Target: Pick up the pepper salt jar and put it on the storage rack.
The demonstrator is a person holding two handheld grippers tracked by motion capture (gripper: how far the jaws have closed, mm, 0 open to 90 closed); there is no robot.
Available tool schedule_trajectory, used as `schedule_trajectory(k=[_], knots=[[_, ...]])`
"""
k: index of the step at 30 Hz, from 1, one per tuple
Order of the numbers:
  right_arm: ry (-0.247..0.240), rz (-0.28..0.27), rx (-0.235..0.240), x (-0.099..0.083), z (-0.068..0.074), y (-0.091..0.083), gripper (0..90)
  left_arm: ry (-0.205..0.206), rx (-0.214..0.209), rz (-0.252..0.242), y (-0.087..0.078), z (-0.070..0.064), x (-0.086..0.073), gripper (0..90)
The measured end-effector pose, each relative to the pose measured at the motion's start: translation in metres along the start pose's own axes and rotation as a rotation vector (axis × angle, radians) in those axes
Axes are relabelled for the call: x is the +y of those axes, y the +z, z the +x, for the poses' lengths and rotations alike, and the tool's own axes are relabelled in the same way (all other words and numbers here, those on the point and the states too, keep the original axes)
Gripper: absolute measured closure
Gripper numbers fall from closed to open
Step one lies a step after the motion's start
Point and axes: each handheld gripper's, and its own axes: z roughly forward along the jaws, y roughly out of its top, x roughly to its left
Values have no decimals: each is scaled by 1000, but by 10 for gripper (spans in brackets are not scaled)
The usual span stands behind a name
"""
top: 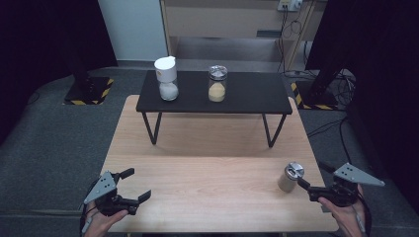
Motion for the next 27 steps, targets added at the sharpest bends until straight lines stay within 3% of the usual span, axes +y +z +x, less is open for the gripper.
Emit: schedule_trajectory(k=[27], knots=[[9, 91, 11, -5, -12, 35, 33, 0, -1, 0, 0, 0, 0, 0]])
